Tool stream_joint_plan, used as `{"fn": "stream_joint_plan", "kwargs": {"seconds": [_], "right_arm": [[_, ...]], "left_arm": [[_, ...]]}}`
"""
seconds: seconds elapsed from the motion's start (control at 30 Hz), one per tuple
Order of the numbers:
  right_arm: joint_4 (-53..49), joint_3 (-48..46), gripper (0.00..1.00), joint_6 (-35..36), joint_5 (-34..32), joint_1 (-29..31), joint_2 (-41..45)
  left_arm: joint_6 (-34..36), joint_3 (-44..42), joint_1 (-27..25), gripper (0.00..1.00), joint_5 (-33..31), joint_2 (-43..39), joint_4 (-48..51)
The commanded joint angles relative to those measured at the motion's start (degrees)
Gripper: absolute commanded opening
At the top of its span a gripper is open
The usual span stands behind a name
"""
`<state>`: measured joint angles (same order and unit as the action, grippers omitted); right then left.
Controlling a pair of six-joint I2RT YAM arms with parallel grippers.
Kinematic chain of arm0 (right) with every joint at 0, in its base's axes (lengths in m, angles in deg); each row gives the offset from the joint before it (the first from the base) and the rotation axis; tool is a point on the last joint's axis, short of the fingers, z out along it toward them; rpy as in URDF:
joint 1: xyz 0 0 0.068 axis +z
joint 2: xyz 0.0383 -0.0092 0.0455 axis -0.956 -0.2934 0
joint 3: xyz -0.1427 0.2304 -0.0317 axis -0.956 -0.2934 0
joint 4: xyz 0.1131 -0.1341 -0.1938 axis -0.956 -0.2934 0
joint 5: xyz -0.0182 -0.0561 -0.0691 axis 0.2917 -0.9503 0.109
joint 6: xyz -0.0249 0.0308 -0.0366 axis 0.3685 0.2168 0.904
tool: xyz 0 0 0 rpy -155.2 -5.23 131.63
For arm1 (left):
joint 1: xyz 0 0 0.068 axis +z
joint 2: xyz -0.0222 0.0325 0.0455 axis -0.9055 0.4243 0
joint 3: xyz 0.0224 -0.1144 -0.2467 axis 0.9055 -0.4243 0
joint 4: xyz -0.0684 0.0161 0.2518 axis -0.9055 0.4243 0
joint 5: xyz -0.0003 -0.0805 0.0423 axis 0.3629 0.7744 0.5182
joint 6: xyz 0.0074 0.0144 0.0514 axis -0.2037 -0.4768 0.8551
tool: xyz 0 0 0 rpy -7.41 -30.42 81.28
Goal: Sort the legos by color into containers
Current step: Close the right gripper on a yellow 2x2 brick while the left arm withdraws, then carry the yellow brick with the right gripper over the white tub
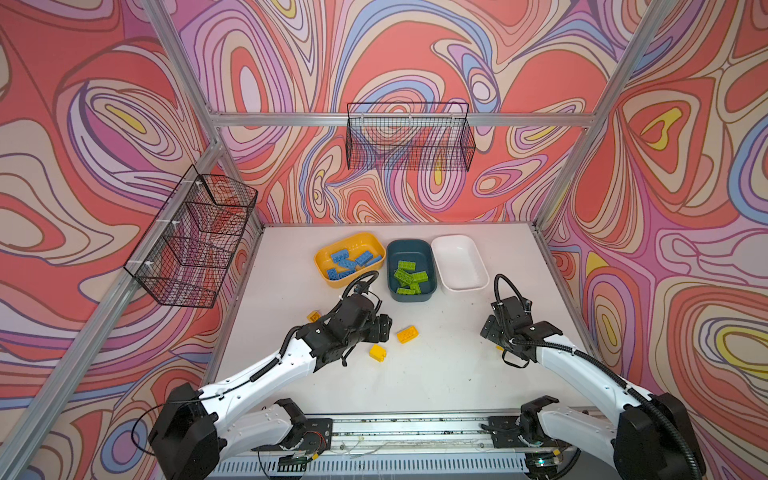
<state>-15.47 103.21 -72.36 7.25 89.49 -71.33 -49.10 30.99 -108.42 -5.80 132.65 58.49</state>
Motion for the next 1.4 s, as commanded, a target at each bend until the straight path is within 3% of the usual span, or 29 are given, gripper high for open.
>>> {"fn": "stream_joint_plan", "kwargs": {"seconds": [0.0,0.33,0.5,0.73,1.17,1.37], "right_arm": [[2.2,-0.8,0.94,-2.3,0.3,-0.3,-2.0],[6.3,-1.3,0.75,-0.5,3.2,-0.3,-6.6],[7.2,-1.5,0.46,0.5,4.7,-0.3,-7.6],[6.5,-0.3,0.34,2.0,4.9,-0.3,-6.8],[2.6,13.2,0.33,12.7,11.2,-0.2,-3.8],[2.2,25.0,0.32,16.4,15.5,-0.2,-9.9]], "left_arm": [[-1.3,-1.5,-0.2,0.86,-1.5,-1.2,-1.2],[-1.3,-3.4,-0.2,0.86,-1.5,-1.3,-3.2],[-1.4,-4.1,-0.2,0.86,-1.8,-2.7,-2.7],[-1.4,-5.0,-0.2,0.86,-2.5,-4.0,-2.5],[-0.9,-4.8,-0.2,0.86,-3.4,-4.8,-2.0],[-1.6,-7.0,-0.2,0.85,-5.0,-9.0,1.3]]}}
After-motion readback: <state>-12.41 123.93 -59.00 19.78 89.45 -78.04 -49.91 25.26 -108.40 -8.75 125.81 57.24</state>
